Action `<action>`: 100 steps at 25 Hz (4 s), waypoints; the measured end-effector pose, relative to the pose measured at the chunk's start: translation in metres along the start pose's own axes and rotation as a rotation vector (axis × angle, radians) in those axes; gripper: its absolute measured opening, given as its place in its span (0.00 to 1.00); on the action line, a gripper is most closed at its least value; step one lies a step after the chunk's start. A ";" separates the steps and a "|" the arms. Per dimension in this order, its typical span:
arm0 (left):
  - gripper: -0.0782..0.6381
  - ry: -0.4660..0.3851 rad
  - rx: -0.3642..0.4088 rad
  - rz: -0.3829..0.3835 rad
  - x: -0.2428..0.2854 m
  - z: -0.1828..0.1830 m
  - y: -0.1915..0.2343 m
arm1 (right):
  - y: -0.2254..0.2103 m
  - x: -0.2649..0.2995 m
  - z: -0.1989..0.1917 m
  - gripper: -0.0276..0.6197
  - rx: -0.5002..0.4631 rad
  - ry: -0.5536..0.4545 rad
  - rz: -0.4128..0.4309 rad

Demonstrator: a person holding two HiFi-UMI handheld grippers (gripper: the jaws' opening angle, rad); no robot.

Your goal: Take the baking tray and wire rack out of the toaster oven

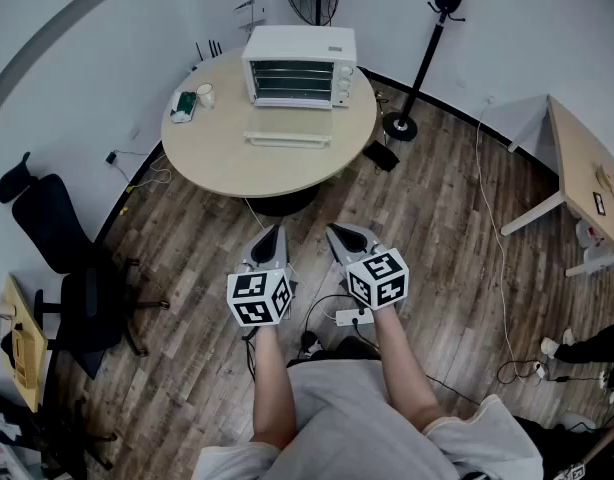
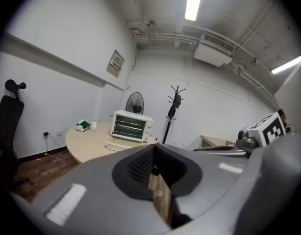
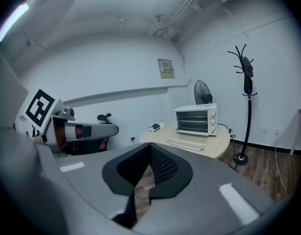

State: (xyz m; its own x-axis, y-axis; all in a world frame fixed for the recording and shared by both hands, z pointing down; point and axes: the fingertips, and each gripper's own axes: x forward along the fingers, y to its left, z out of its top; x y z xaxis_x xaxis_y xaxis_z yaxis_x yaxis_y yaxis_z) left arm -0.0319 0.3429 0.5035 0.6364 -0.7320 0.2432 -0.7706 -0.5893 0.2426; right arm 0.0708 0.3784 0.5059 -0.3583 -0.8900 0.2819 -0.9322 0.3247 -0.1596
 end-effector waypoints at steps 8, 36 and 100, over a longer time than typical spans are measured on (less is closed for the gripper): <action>0.19 -0.007 0.000 -0.015 0.001 0.007 0.009 | 0.002 0.010 0.003 0.04 -0.010 0.005 -0.009; 0.19 -0.036 -0.040 0.106 0.047 0.040 0.103 | -0.034 0.112 0.033 0.04 0.083 -0.060 0.113; 0.19 0.234 -0.030 -0.274 0.454 0.114 0.268 | -0.285 0.556 0.078 0.04 0.536 -0.021 -0.157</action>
State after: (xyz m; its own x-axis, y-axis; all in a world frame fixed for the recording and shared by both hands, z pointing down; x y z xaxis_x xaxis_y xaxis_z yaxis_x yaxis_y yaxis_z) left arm 0.0466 -0.1857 0.5718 0.8123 -0.4487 0.3726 -0.5715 -0.7399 0.3548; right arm 0.1415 -0.2342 0.6340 -0.2107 -0.9226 0.3231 -0.8161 -0.0159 -0.5777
